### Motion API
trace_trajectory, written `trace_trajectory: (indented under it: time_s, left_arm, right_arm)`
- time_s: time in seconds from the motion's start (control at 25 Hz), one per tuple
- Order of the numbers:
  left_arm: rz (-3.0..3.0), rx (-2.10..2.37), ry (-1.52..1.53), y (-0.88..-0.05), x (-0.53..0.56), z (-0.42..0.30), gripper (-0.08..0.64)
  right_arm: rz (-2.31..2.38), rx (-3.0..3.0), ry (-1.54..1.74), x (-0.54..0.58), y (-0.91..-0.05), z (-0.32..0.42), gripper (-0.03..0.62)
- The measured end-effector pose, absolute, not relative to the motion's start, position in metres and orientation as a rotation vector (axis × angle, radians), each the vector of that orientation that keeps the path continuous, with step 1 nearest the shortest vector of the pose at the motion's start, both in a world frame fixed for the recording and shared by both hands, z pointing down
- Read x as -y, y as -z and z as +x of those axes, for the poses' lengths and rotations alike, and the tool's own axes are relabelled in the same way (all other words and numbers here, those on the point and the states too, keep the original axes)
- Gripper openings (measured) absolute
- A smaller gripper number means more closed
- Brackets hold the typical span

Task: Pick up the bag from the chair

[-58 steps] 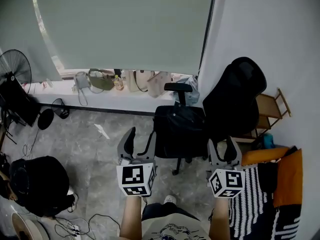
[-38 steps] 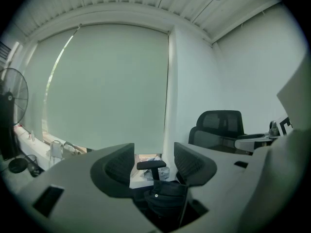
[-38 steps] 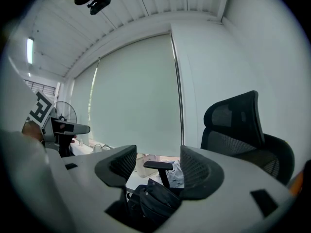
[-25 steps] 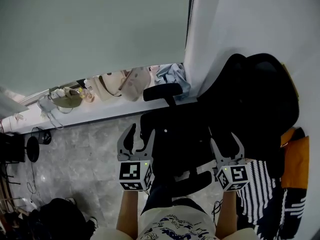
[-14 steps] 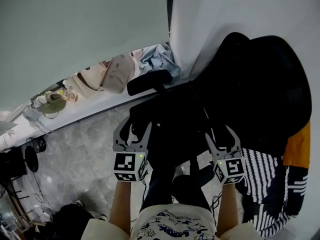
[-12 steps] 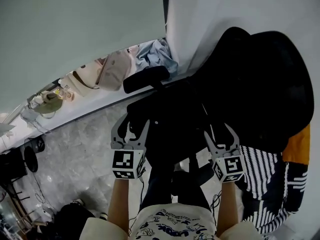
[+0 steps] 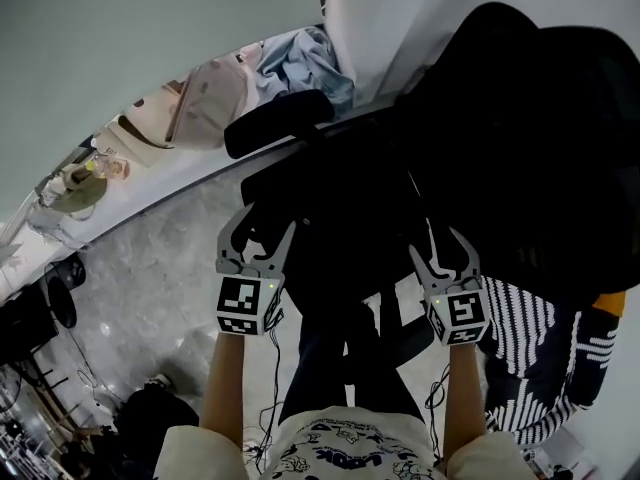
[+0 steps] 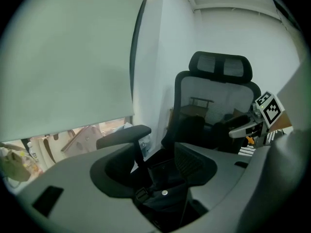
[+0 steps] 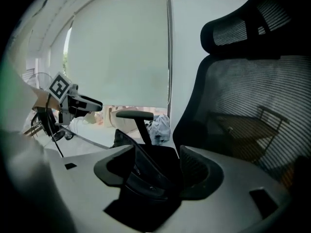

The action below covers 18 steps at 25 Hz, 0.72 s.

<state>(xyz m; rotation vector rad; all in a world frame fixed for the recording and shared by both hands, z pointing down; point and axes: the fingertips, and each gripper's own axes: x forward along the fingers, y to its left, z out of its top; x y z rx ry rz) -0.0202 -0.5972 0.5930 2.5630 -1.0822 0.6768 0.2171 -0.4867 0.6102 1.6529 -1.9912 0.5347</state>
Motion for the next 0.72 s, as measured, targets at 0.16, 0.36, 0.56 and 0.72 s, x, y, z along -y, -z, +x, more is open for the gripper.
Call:
trace_trajectory:
  time_s: [0.16,0.36,0.56,0.72]
  left_arm:
    - [2.549,0.996,-0.716,-0.636,0.596,-0.012,0.264]
    - [2.554,0.893,-0.727,-0.686,0.600,-0.002,0.295]
    - [2.580,0.810,-0.753,-0.722,0.608,0.004,0.299]
    - [2.606,0.737,-0.770,-0.750,0.614,0.009,0.302]
  right_arm:
    - [1.585,1.971,-0.541,0.488,-0.652,0.221,0.305]
    - [1.581,1.947,-0.587,0.494,-0.695,0.230,0.307]
    - [1.558,1.919,-0.611,0.498,-0.731,0.235,0.313]
    - [1.548,1.905,-0.636,0.496,-0.761,0.242,0.314]
